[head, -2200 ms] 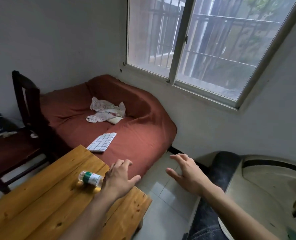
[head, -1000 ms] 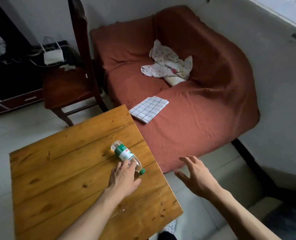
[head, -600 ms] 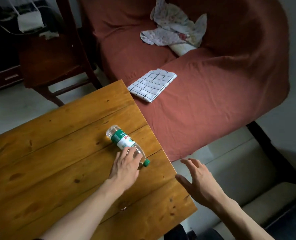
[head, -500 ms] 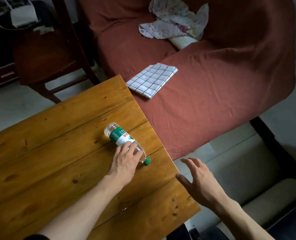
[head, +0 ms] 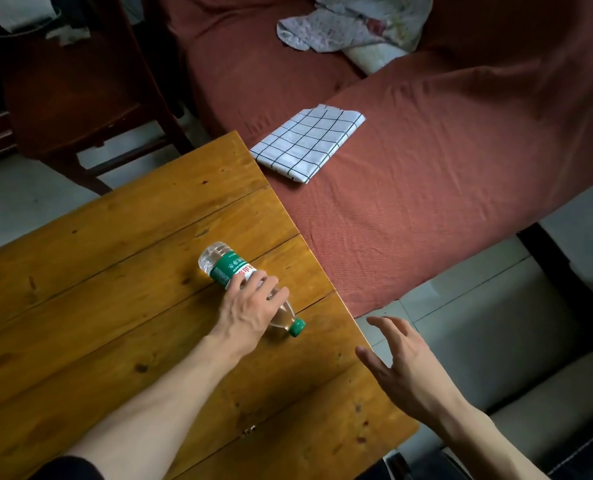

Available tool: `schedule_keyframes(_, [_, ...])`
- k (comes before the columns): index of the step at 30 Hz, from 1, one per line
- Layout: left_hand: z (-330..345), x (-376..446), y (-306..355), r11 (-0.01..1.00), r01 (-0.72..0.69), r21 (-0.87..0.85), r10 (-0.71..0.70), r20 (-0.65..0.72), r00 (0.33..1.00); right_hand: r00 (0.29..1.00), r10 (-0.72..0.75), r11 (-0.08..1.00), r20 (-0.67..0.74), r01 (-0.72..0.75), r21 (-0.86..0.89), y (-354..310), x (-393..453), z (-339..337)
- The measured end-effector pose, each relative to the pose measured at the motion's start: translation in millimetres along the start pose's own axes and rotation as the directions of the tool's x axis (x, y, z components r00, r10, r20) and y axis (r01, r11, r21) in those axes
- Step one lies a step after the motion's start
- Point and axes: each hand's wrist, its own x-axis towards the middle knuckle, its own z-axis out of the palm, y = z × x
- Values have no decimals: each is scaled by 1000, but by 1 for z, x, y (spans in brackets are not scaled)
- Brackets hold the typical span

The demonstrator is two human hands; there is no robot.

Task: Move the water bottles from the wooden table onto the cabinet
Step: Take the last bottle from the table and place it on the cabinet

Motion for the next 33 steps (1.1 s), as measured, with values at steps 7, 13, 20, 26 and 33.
schedule_keyframes(7, [-18,-13,-14,986,28,-163,-68,-247,967,999,-50,999,-10,50,-11,-10,4,-15])
schedule_keyframes(13, [-43,-16,-33,878,207,-433,-355,-298,886,989,-135,991,-61,135,-15,-24,13,-24])
schedule_keyframes(20, [-58,-43,-60,634,340,-694,-684,-299,665,978,-205,978,-40,203,-54,-45,19,-22])
schedule_keyframes(26, [-38,-65,-83,355,344,-869,-863,-163,478,964,-266,961,-11,264,-88,-71,25,-16])
schedule_keyframes(33, [-24,-77,-86,334,299,-894,-855,-154,495,944,-330,936,24,330,-118,-101,37,-9])
